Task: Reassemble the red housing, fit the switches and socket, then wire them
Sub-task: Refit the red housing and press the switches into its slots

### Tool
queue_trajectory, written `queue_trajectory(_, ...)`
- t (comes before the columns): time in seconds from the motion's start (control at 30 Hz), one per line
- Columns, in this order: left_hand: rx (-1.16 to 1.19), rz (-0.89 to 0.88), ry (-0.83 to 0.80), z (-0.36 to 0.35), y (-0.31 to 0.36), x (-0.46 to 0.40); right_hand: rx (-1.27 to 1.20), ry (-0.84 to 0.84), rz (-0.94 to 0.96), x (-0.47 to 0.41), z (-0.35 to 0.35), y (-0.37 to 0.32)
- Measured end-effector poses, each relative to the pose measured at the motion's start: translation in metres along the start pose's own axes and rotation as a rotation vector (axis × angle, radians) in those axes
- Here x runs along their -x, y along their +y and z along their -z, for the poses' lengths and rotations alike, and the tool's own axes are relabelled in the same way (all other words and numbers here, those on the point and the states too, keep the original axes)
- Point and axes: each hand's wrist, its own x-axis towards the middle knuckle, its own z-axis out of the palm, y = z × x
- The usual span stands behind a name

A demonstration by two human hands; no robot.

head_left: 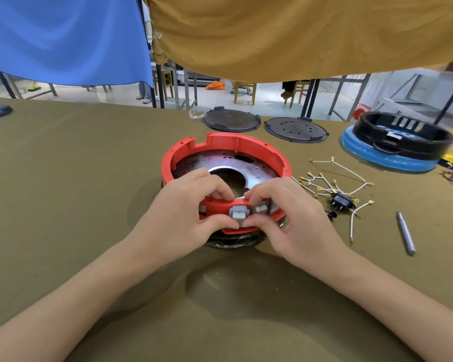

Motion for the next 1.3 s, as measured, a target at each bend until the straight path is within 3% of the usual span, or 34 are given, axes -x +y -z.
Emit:
queue_trajectory(0.3,-0.025,-0.001,-0.047,0.002,-0.002,-0.001,-0.023,-0.062,0.012,0.0,0.003,0.005)
queue_trajectory(0.53,-0.151,-0.036,-0.113,0.007,-0.008,0.001,0.086,-0.223,-0.172,0.005,0.019,0.027)
queue_trajectory(0.8,-0.094,0.015,-0.256,0.043,-0.026,0.0,0.049,-0.158,-0.018,0.003,0.028,0.017)
queue_trajectory(0.9,0.013,0.036,-0.238,0.042,-0.02,0.002,0.014,-0.253,-0.135,0.001,0.035,0.022)
queue_trajectory(1.0,-0.089,-0.035,-0.261,0.023,-0.009,0.003,0.11,-0.338,-0.149,0.002,0.038,0.028)
queue_trajectory(1.17,-0.103,0.008,-0.342,0.041,-0.018,0.0,0.246,-0.232,-0.026,0.005,0.026,0.01)
queue_trajectory(1.3,0.003,0.059,-0.34,0.059,-0.023,0.001,0.135,-0.216,0.021,0.005,0.027,0.006)
